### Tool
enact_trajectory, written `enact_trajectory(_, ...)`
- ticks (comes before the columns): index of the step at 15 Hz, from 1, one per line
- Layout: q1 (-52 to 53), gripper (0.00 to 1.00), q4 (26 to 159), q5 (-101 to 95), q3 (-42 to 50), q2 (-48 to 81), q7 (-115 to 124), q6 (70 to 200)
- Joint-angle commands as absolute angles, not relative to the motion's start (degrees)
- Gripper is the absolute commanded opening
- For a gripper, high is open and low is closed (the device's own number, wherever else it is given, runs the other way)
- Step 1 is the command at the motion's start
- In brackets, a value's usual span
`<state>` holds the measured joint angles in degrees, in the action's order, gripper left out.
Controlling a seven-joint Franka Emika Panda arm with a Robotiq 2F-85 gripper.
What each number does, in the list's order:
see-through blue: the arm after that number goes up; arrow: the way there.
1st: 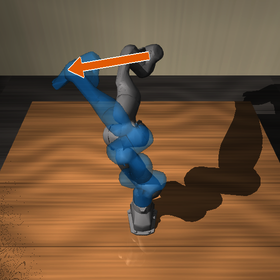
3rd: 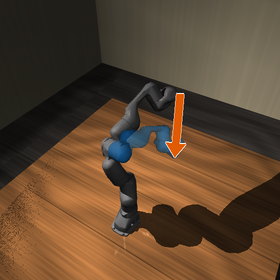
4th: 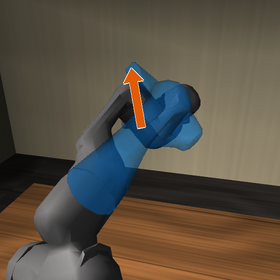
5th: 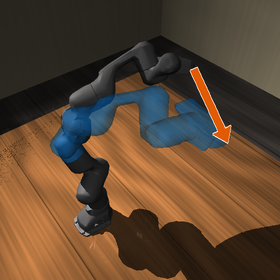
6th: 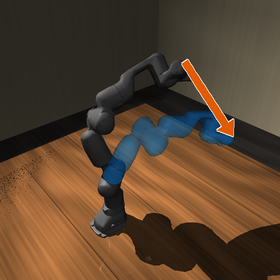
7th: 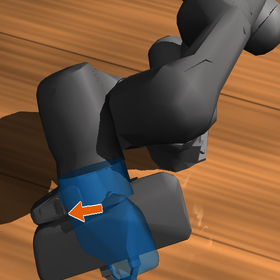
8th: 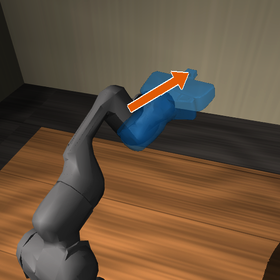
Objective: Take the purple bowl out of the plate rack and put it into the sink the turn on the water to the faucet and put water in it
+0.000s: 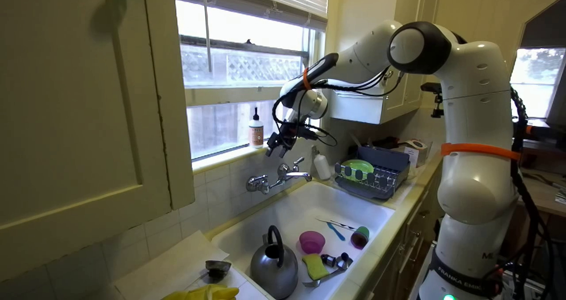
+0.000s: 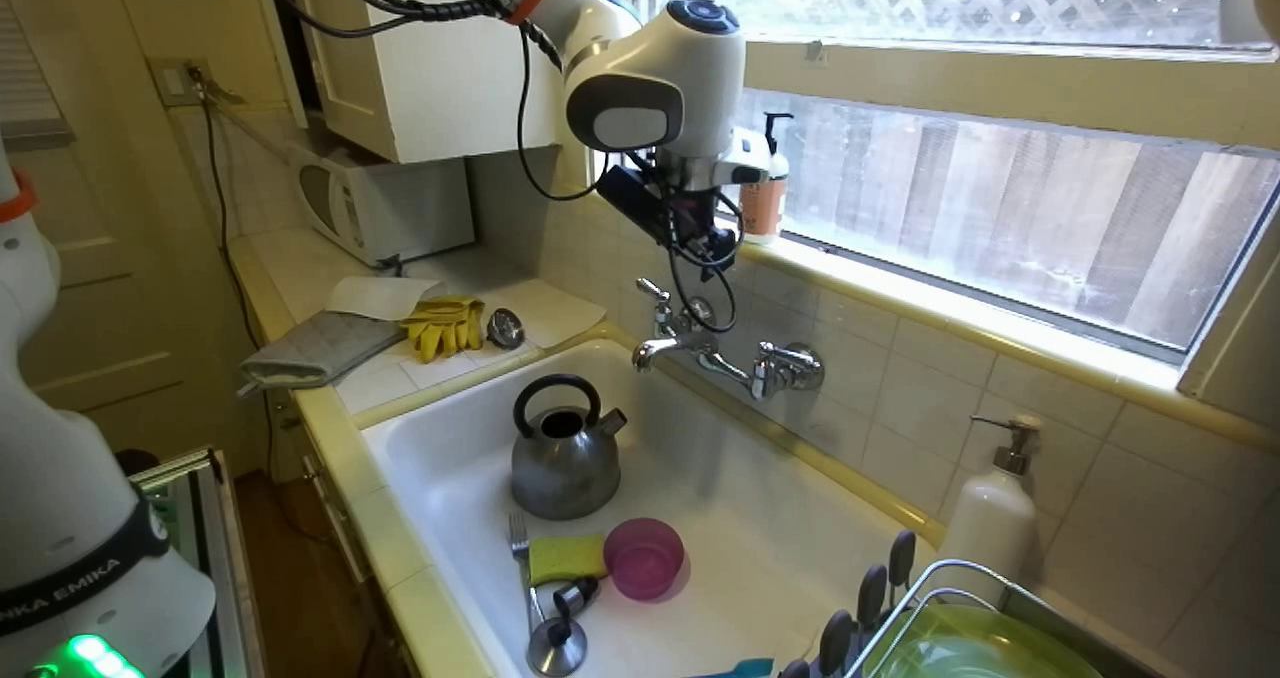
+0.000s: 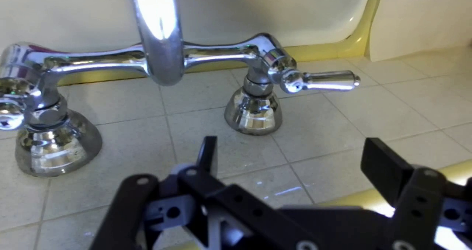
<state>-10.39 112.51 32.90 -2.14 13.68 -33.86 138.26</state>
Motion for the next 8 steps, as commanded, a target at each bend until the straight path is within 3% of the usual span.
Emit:
enact_trajectory(1,-8.53,1.00,113.57,33.23,-2.35,11.70,-25.53,137.46)
enact_trajectory(8,-5.95,1.00,112.88,29.54,-1.67,14.31,-9.28,136.35)
